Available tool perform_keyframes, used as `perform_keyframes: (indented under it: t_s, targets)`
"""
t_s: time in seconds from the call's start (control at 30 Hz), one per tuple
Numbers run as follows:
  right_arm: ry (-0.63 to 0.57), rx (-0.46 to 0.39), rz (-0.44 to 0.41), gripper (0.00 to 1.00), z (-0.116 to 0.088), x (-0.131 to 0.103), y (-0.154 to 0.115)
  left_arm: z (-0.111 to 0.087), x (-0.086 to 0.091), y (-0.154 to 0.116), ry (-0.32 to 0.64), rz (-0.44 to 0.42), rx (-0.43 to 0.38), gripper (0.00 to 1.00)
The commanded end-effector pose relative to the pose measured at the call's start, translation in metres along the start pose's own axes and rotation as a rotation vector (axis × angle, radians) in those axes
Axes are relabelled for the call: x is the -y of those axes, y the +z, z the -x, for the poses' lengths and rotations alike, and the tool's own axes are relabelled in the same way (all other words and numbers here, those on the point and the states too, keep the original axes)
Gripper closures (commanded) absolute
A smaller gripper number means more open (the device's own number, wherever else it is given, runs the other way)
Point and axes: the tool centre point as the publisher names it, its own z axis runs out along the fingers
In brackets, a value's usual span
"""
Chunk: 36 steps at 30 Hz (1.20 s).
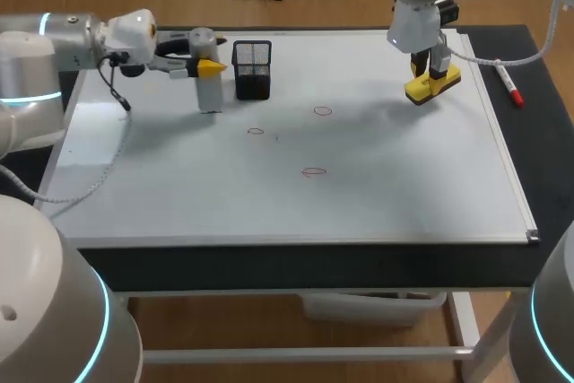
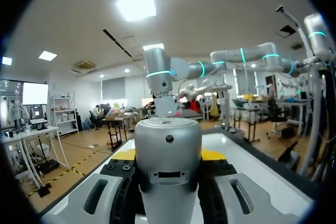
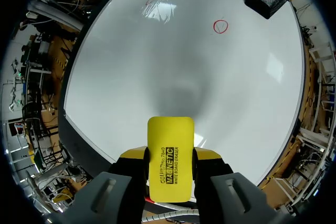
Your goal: Pick up the inspection probe, press it on each red-marked spot on the whiteboard one by one, put down the probe, pick up the eraser, and wipe off all the red marks.
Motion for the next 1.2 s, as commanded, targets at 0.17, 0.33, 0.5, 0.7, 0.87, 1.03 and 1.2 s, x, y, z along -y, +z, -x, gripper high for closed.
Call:
perform_keyframes:
  t_s: [0.17, 0.33, 0.5, 0.7, 0.87, 1.03, 1.2]
  targets:
    - [-0.001, -0.003, -0.003, 1.00, 0.000, 0.001, -0.002, 0.008, 0.011, -0.049, 0.009, 0.016, 0.094, 1.00]
    - [-0.001, -0.003, -0.003, 1.00, 0.000, 0.001, -0.002, 0.020, 0.011, -0.076, 0.012, 0.028, 0.151, 1.00]
    - [-0.001, -0.003, -0.003, 1.00, 0.000, 0.001, -0.002, 0.030, 0.010, -0.099, 0.011, 0.036, 0.197, 1.00]
    - [-0.001, -0.003, -0.003, 1.00, 0.000, 0.001, -0.002, 0.035, 0.010, -0.111, 0.009, 0.044, 0.217, 1.00]
    - [-0.001, -0.003, -0.003, 1.00, 0.000, 0.001, -0.002, 0.036, 0.009, -0.116, -0.002, 0.043, 0.229, 1.00]
    - [-0.001, -0.003, -0.003, 1.00, 0.000, 0.001, -0.002, 0.036, 0.009, -0.117, -0.004, 0.046, 0.232, 1.00]
    - [-0.001, -0.003, -0.003, 1.00, 0.000, 0.001, -0.002, 0.036, 0.009, -0.117, -0.004, 0.046, 0.232, 1.00]
